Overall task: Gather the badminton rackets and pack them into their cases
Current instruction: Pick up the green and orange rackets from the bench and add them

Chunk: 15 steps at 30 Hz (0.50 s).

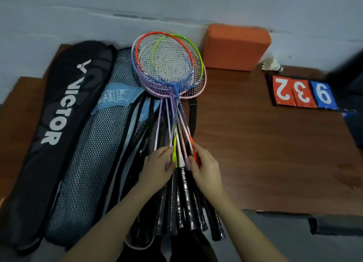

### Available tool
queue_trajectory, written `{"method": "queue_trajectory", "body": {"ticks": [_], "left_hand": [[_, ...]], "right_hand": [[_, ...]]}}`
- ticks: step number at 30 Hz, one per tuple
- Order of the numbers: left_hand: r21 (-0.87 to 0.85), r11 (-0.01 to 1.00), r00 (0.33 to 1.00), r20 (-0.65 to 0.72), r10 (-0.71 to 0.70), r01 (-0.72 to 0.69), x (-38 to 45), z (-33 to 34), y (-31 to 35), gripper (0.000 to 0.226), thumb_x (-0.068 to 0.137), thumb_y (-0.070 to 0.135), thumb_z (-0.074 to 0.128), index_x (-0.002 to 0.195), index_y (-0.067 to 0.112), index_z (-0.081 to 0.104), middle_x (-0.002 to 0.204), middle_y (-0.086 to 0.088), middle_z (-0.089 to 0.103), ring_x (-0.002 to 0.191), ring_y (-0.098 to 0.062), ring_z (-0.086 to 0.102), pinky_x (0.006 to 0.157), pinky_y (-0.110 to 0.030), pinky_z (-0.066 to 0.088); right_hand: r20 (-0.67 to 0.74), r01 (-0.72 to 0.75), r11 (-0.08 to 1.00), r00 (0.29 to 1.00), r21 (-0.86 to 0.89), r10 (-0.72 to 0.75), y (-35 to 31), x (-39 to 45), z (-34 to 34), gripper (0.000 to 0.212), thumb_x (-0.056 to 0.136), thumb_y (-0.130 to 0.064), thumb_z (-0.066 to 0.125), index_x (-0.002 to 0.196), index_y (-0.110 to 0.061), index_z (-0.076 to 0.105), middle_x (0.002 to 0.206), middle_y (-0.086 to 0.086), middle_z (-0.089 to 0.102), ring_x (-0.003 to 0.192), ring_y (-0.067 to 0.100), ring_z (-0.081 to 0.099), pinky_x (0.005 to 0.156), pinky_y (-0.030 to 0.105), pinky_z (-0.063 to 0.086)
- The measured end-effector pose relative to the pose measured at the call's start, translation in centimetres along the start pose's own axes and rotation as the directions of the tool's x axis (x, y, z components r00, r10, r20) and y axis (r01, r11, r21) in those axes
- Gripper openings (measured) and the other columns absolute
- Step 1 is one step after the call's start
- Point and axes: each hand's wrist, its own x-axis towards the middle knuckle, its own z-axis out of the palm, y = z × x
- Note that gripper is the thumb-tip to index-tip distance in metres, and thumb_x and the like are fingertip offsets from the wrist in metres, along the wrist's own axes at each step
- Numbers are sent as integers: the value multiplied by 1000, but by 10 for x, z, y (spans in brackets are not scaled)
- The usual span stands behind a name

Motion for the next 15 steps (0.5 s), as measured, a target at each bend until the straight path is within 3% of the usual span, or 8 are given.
{"method": "queue_trajectory", "body": {"ticks": [4,7,10,12,15], "left_hand": [[54,998,1000,-18,-13,14,-5,2,7,48,90,30,49,136,16,43,132,1,50,124,-17,44,100,-39,31],[177,984,999,-35,15,-9,-11,4,9,56,86,42,30,133,17,47,126,1,57,121,-20,49,96,-41,32],[231,973,999,-52,6,6,-13,7,12,60,85,43,22,134,17,46,129,-1,57,123,-23,48,100,-44,30],[233,972,999,-39,-16,25,-14,4,15,59,86,43,22,137,19,41,134,-1,51,128,-21,42,104,-42,25],[259,965,997,-73,-12,31,-18,-4,15,46,90,33,38,134,18,45,135,-3,49,126,-21,44,103,-40,26]], "right_hand": [[10,49,987,999,-153,-48,4,12,8,40,89,-15,51,129,-15,52,110,8,62,99,29,57,85,41,45],[-6,77,953,997,-292,-83,11,15,13,38,86,-27,42,117,-14,61,105,10,59,89,33,55,76,41,43],[11,75,922,997,-380,-77,20,17,13,33,89,-21,52,121,-18,59,111,11,55,92,34,52,79,42,39],[41,68,910,998,-408,-56,24,17,9,35,91,-21,53,126,-21,55,118,9,51,98,31,47,84,41,35],[58,87,914,996,-397,-70,21,16,6,36,92,-24,49,127,-20,54,119,10,49,102,30,45,87,41,32]]}}
